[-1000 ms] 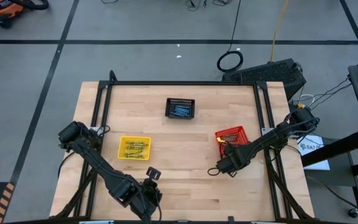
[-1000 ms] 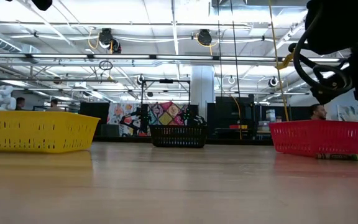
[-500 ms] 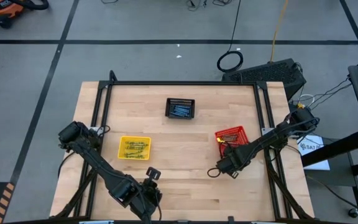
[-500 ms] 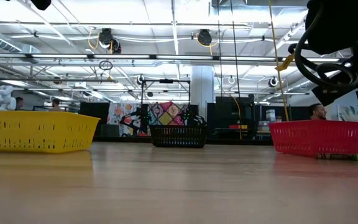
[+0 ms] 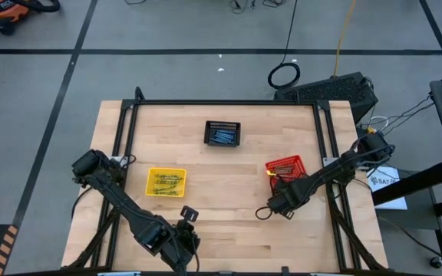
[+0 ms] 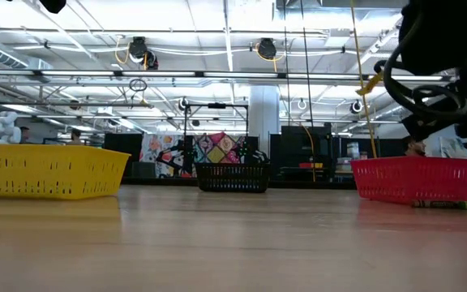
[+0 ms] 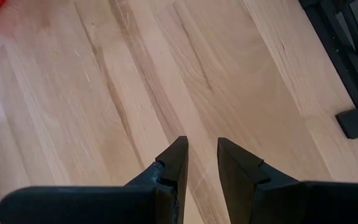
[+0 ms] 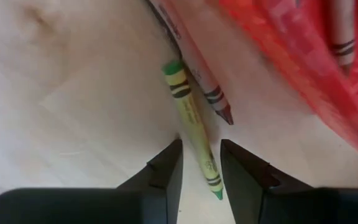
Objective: Sort crayons
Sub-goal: Put the green crayon into the yellow bin
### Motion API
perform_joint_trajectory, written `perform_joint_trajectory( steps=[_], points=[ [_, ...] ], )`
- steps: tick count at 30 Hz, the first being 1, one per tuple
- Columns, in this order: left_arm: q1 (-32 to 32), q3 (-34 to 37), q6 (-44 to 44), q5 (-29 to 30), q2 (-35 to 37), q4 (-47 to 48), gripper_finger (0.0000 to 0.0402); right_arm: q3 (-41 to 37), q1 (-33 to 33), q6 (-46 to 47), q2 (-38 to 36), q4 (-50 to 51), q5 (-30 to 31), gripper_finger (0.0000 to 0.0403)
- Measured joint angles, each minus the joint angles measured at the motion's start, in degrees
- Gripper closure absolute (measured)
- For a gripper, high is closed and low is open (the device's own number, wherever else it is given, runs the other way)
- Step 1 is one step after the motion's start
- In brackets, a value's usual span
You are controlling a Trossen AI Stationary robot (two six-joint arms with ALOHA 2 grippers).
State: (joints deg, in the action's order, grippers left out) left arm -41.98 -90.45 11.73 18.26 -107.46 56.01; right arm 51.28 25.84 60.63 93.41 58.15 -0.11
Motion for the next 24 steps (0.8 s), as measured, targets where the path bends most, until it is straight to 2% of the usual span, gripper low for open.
perform_joint_trajectory(
  steps=[6, 11, 14, 20, 24],
  points=[
    [0.0, 0.0, 0.0, 0.02, 0.0, 0.0, 0.0322, -2.17, -0.06, 1.48, -0.24, -2.67, -1.27, 0.0305],
    [0.0, 0.0, 0.02, 0.01, 0.0, 0.0, 0.0322, -2.27, -0.08, -0.96, -0.17, -5.19, -3.84, 0.0309],
    [0.0, 0.0, 0.02, 0.02, 0.0, 0.0, 0.0322, -2.38, -0.1, -1.33, -0.16, -7.32, -5.75, 0.0328],
    [0.0, 0.0, 0.06, 0.0, 0.0, 0.33, 0.0322, -2.38, -0.1, 1.72, -0.15, -7.61, -7.49, 0.0393],
    [0.0, 0.0, 1.61, 0.0, 0.0, 2.01, 0.0322, -2.13, -0.06, 1.87, -0.04, -7.67, -9.45, 0.0392]
  ],
)
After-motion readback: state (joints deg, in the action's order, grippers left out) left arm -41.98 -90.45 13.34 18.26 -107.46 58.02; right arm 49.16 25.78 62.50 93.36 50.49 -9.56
